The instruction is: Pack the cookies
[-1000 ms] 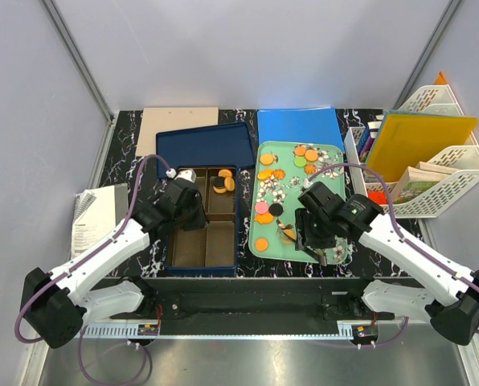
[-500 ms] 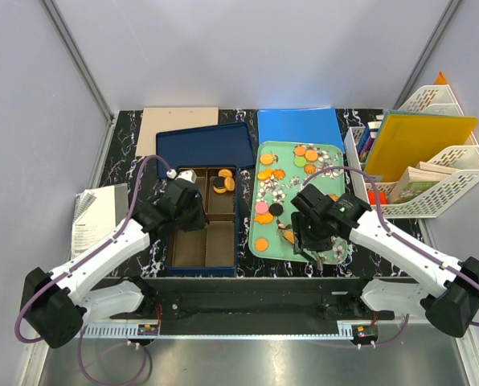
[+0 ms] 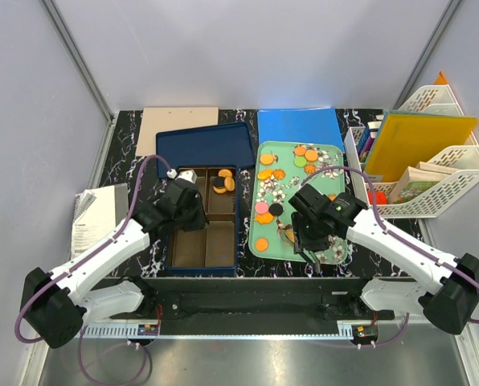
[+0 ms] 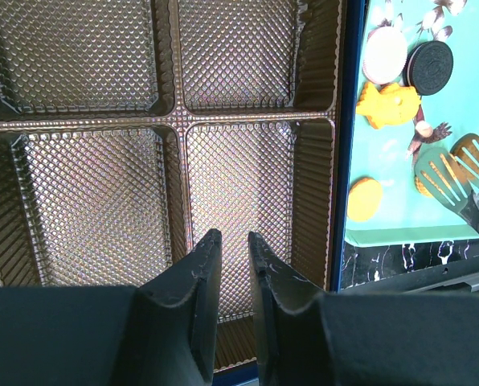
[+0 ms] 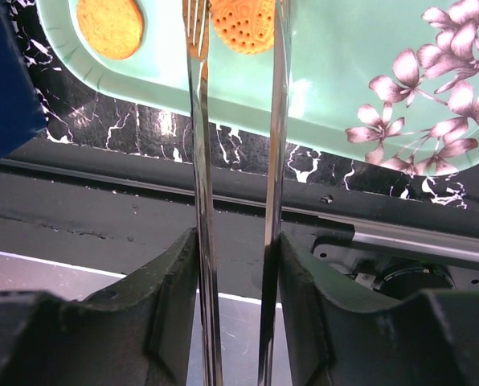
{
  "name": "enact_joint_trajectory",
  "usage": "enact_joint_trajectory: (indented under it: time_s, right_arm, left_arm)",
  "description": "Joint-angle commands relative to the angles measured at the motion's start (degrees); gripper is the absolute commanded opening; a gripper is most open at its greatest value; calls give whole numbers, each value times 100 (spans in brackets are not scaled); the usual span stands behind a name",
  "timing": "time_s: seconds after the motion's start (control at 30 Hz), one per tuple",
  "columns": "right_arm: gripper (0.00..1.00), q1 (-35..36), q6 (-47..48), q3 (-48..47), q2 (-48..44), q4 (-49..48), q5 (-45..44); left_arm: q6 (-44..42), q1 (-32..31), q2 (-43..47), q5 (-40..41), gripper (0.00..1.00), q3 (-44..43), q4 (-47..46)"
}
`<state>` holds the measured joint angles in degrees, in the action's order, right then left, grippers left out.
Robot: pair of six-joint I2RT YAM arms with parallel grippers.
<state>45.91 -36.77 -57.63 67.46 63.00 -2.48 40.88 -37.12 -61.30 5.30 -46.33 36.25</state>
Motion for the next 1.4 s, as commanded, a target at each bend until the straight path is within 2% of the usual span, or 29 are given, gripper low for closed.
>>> enact_joint_trajectory:
  time_s: [0.0, 0.17, 0.53, 0.73, 0.87, 1.1, 1.23, 1.37]
  right_arm:
    - [45, 76, -76, -310, -189, 264, -165]
    - [40, 76, -111, -398, -321, 353, -244]
    - [39, 76, 363, -1980, 205, 432, -666]
    - [38, 76, 829, -2937, 1275, -94, -439]
    - [38, 85, 1127, -4068, 2225, -534, 1]
    - [38, 67, 1673, -5723, 3887, -526, 363]
    - [60, 15, 1832, -6251, 4565, -315, 266]
    - [67, -38, 1814, -6463, 4601, -289, 127]
  left_arm:
    - [-63, 3, 109, -38, 23, 18, -215]
    - [-10, 12, 109, -47, 23, 45, -232]
    - [25, 12, 416, 146, 23, -25, -136]
    - [-1, 21, 759, 463, 23, -157, 93]
    - [16, 12, 953, 612, 23, -79, 233]
    - [34, 21, 1181, 753, 24, 18, 427]
    - [-1, 30, 1225, 849, 24, 10, 514]
    - [-63, 30, 1208, 929, 24, -8, 567]
